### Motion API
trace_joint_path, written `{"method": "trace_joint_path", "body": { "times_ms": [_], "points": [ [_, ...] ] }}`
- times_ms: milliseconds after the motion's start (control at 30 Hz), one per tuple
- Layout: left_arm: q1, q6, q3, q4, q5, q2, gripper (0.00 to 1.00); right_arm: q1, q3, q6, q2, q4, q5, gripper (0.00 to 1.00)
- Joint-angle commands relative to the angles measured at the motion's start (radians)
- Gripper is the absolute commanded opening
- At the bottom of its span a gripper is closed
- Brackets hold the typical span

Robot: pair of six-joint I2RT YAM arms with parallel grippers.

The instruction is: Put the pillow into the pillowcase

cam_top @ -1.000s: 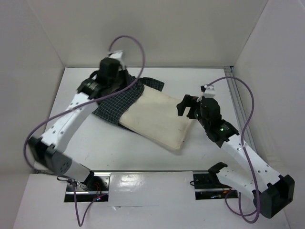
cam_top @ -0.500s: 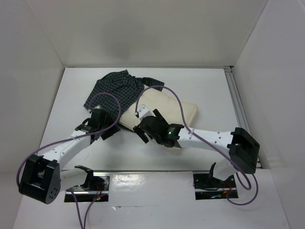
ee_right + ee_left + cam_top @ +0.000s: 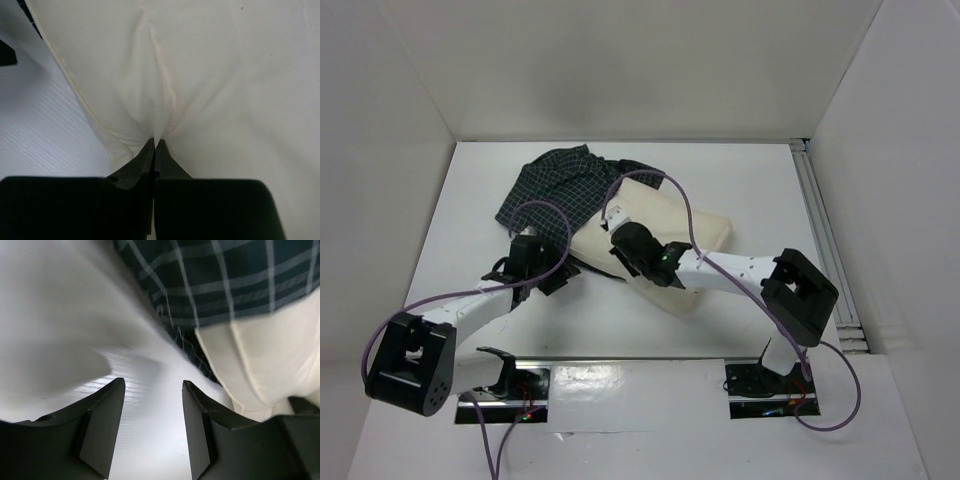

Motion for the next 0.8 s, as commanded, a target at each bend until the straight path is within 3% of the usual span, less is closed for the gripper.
{"method": "trace_joint_path", "body": {
  "times_ms": [0,100,400,500,667,767],
  "points": [
    [0.008,-0.01,-0.013,0.119,0.073,0.029,0.62,-0.057,0.097,0.02,-0.057,0.008,-0.094,0.0],
    [0.008,-0.01,-0.013,0.163,0.108,0.058,0.62,-0.151,0.19,0.057,-0.066,-0.051,-0.263,0.0],
    [0.008,0.011,0.001,0.3,0.156,0.115,0.61,-0.193,0.293,0.057,-0.095,-0.122,-0.381,0.0],
    [0.008,0.011,-0.026,0.424,0.209,0.085,0.54,-0.193,0.319,0.057,-0.081,-0.147,-0.372,0.0],
    [-0.012,0.039,-0.033,0.449,0.187,0.046,0.86,-0.193,0.319,0.057,-0.071,-0.147,-0.372,0.0],
    [-0.012,0.074,0.013,0.432,0.162,0.107,0.86,-0.183,0.339,0.057,-0.06,-0.156,-0.372,0.0]
  ]
}}
